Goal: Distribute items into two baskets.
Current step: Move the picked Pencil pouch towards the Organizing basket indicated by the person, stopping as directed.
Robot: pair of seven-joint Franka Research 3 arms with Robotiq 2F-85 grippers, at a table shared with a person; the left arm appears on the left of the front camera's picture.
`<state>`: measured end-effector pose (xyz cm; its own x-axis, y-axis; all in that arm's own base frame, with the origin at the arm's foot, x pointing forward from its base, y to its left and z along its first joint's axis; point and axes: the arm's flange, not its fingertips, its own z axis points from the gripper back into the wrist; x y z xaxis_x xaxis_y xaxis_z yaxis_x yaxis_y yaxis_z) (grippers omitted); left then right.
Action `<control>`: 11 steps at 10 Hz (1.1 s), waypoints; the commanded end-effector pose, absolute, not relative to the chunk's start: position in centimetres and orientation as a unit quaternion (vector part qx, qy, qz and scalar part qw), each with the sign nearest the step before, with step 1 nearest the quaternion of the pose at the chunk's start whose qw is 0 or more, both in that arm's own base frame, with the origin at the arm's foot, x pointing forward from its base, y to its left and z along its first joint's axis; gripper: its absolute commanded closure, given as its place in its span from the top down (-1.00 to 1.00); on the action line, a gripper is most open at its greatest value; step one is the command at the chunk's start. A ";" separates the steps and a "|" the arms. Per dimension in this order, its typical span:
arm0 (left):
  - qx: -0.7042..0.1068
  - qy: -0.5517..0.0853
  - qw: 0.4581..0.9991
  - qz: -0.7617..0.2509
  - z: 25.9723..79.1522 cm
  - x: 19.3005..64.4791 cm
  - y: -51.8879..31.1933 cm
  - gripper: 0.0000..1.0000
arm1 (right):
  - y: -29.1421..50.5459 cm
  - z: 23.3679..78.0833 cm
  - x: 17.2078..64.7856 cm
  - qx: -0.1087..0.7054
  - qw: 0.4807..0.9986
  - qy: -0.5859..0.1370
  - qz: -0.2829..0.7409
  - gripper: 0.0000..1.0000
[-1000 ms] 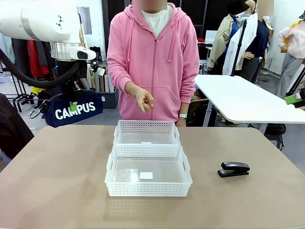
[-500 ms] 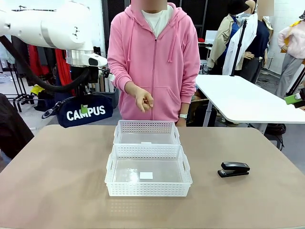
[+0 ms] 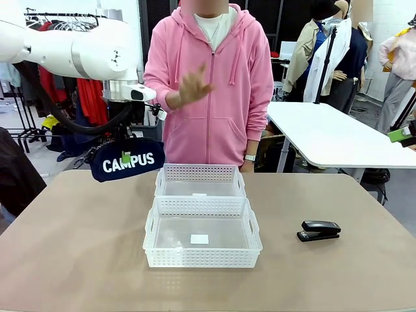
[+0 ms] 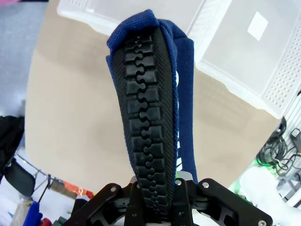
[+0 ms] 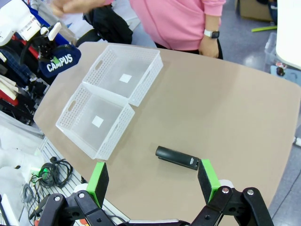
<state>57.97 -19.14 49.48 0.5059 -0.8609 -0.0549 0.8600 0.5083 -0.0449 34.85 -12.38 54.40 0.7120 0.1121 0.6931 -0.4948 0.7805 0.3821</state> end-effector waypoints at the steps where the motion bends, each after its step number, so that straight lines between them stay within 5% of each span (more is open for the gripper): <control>1: -0.046 0.018 0.860 -0.509 48.9 58.2 -19.5 -1.00 | -12.3 54.5 34.9 0.294 0.873 -0.347 0.177 1.00; 7: -0.035 0.008 0.907 -0.419 52.3 53.1 -5.5 -1.00 | -12.3 54.5 34.9 0.294 0.873 -0.347 0.177 1.00; 11: -0.061 0.012 0.885 -0.462 51.9 52.8 -6.7 -1.00 | -12.3 54.5 34.9 0.294 0.873 -0.347 0.177 1.00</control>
<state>52.69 -6.16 51.93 0.6041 -0.7968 0.0125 0.7931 0.5996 -0.1071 34.85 -12.35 54.41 0.7122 0.1129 0.6928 -0.4948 0.7809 0.3813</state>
